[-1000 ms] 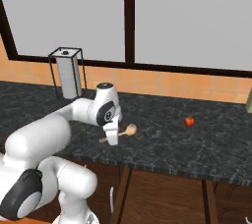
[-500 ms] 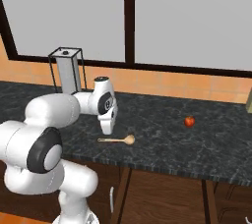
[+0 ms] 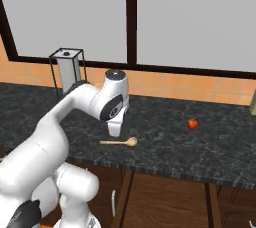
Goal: Pick the wooden spoon from the drawer and place it on the counter.
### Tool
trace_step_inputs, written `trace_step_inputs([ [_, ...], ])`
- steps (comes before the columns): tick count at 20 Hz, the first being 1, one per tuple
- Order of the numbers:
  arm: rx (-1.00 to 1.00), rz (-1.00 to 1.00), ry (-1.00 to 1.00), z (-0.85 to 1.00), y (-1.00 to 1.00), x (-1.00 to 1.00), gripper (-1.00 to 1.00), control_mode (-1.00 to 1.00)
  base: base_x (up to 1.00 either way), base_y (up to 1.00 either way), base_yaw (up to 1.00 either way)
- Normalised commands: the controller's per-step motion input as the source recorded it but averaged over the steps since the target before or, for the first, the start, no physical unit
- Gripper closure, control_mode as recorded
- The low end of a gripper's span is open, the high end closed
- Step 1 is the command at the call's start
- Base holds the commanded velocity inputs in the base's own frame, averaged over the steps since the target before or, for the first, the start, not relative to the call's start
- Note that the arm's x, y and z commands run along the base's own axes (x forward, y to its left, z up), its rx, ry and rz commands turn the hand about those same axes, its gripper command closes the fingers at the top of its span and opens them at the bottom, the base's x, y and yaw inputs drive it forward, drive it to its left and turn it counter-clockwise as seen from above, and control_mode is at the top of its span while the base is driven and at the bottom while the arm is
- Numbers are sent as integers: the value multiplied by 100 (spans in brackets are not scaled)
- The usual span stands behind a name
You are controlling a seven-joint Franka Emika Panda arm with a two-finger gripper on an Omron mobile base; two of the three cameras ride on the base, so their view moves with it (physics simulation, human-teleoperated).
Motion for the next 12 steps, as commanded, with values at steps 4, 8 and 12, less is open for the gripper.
trace_step_inputs([
  [4, 10, 1, -50, 100, -1, -100, -100, -100, 0, 0, 0],
  [8, 9, 0, -50, 100, 0, -100, -100, -100, 0, 0, 0],
  [12, 9, 1, -51, 100, 0, -87, -100, -100, 0, 0, 0],
])
